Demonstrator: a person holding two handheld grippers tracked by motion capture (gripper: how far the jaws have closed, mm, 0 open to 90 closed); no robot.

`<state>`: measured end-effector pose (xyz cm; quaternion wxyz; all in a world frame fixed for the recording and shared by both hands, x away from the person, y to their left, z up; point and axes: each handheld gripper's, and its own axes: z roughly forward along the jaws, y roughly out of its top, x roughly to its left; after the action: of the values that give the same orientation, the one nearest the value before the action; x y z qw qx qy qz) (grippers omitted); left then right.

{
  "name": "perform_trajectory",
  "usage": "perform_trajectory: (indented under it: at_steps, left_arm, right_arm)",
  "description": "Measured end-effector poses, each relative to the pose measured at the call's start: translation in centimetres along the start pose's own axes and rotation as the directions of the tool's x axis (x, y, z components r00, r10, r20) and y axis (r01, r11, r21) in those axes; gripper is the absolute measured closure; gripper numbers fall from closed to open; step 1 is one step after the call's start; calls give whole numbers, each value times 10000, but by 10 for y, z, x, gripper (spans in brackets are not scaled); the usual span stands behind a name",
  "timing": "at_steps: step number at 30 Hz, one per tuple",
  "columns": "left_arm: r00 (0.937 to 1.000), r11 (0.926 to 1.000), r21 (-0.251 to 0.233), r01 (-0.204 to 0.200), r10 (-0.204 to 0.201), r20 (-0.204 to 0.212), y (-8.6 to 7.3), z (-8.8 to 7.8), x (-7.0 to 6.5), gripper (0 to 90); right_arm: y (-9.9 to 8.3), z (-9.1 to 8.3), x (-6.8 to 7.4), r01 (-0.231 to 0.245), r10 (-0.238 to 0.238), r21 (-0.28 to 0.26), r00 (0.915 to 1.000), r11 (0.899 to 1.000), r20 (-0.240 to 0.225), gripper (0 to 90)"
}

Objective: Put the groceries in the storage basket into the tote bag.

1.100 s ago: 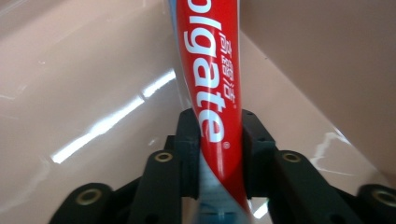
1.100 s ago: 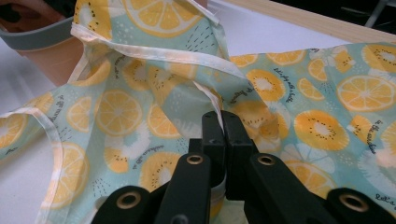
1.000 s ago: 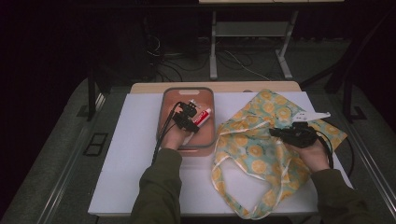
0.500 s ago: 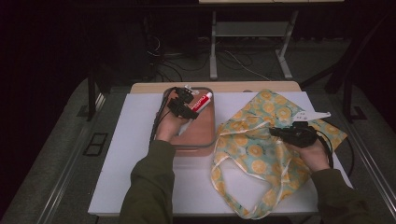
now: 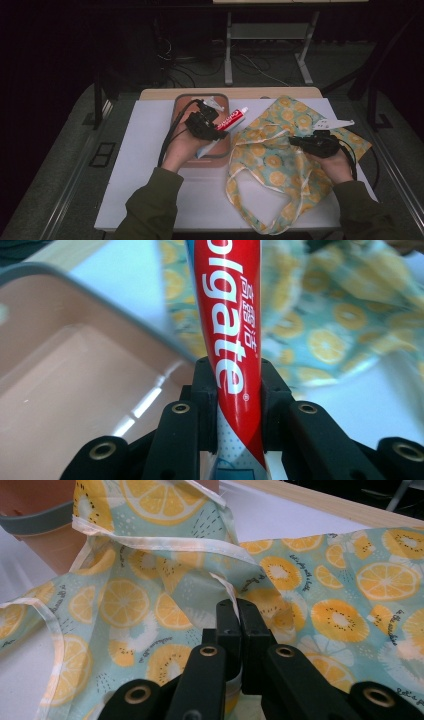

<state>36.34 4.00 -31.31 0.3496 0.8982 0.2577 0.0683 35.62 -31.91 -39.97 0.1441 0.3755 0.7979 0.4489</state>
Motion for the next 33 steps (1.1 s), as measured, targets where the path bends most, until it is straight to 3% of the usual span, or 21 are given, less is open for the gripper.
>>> perform_trajectory:
  at_steps: [4,8,13,18,22,26,28,32,33]
  left_arm:
    - [9980,9986,85,-520,517,365,-1,13,-27,746]
    - [9913,9941,360,-1024,990,870,-1,34,-51,746]
    - [9839,9871,734,-1420,1326,1195,1,70,-68,746]
    - [9845,9796,1382,-1457,1298,1182,6,111,-74,746]
    - [9878,9807,1463,-1300,1154,1045,13,138,-74,745]
    - [9905,9832,1469,-1079,936,1010,23,157,-75,744]
    - [9904,9795,1635,-1177,1038,911,25,165,-75,742]
    - [9923,9786,1809,-979,820,932,21,180,-73,736]
    - [9927,9817,1684,-894,740,952,20,180,-72,730]
  right_arm:
    - [0,0,0,6,-6,-5,10000,10000,14,891]
    - [0,-1,0,29,-29,-31,10000,10000,21,891]
    - [1,-2,0,22,-21,-94,10000,10000,31,891]
    - [1,-3,-1,-2,3,-172,10000,9999,32,891]
    - [1,-3,-1,3,-2,-224,10000,9997,9,891]
    - [1,-4,-2,10,-10,-260,10000,9997,0,891]
    - [1,-4,-1,18,-18,-271,10000,9996,-3,891]
    - [1,-5,-1,30,-30,-288,10000,9996,-24,891]
    - [1,-5,-1,29,-29,-282,10000,9996,-16,891]
